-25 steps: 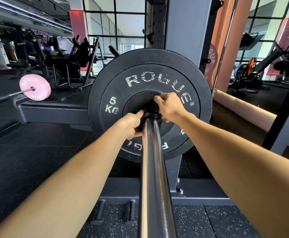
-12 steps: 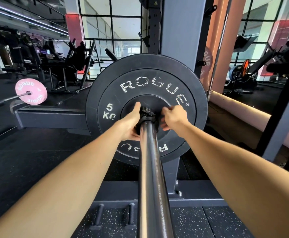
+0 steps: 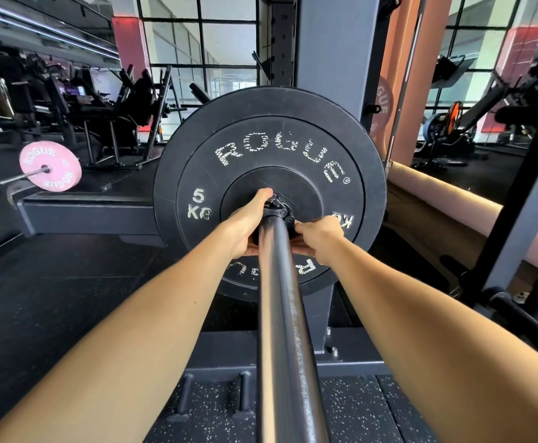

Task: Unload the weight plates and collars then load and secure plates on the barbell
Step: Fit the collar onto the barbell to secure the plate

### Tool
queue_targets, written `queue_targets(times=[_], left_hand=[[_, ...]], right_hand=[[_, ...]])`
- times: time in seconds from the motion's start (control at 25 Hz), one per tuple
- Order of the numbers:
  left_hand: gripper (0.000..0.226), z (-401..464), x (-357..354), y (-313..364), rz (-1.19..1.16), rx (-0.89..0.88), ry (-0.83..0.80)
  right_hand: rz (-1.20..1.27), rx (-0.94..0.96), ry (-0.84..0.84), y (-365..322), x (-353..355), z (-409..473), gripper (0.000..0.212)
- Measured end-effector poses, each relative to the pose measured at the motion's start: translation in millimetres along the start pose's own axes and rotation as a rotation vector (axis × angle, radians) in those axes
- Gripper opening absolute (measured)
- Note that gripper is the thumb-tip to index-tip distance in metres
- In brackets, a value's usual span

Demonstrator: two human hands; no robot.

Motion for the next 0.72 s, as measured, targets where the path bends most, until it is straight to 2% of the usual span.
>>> queue_targets(times=[0.24,0.4,0.48,0.56,0.72], left_hand=[[0.039,-1,-3,-5,-0.15,0.033,-0.015],[0.035,4,5,-5,-0.159,-0.027,0.054],[0.033,3,4,-5,-0.136,-0.018,0.027],[0.037,3,4,-7,-0.107,0.0,0.005],[0.056,8,8,-2,0.036,0.002,0.002]], right_hand=[[-0.053,-0.019,0.016,-7,0,3,0.008],[-0.109,-0.019,0.018,-9,1,-1,0.012],[-0.116,-0.014,0.013,-11,3,-3,0.011],[-0.115,0.001,0.015,-12,2,-4,0.004],[-0.214,0.131,0.033,-17,-2,-8,0.018]])
Point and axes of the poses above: each hand's wrist, its own z-axis towards the middle knuckle, its own x-axis out of the back of the hand, y = z × x, the point moved 10 cm from there along z, towards the middle knuckle, and after that the axes turned 5 degrees about -y, right-handed, at the moved point
